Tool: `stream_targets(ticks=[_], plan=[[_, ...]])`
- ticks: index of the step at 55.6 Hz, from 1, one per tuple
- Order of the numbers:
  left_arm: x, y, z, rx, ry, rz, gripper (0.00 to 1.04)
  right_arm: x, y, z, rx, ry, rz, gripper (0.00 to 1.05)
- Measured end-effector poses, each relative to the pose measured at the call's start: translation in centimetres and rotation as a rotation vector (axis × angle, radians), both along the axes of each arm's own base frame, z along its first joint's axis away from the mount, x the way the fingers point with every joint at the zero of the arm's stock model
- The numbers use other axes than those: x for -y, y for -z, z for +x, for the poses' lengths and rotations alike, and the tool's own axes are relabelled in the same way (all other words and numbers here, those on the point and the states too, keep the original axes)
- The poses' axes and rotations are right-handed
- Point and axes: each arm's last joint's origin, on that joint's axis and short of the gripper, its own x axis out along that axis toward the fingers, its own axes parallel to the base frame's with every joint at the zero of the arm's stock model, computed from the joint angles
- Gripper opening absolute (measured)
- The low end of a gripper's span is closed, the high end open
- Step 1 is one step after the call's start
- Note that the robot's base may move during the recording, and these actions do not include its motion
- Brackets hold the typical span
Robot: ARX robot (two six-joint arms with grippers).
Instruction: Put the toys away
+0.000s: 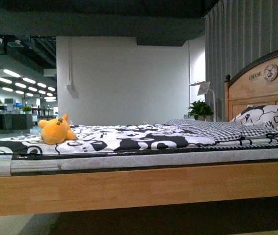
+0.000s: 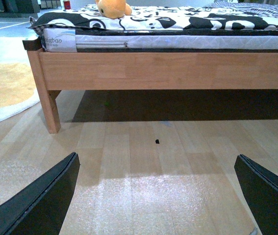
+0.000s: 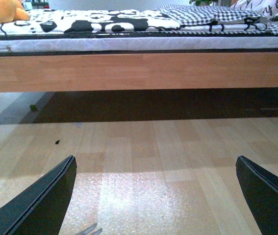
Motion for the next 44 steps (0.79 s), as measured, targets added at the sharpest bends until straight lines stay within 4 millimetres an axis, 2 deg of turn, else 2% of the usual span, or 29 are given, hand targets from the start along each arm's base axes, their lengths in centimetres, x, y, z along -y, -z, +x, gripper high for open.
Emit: stream_targets(ticks=[44], plan=[[0.0, 0.0, 0.0, 0.0, 0.0, 0.0, 0.98, 0.0, 0.0, 0.0, 0.0, 0.0, 0.0, 0.98]])
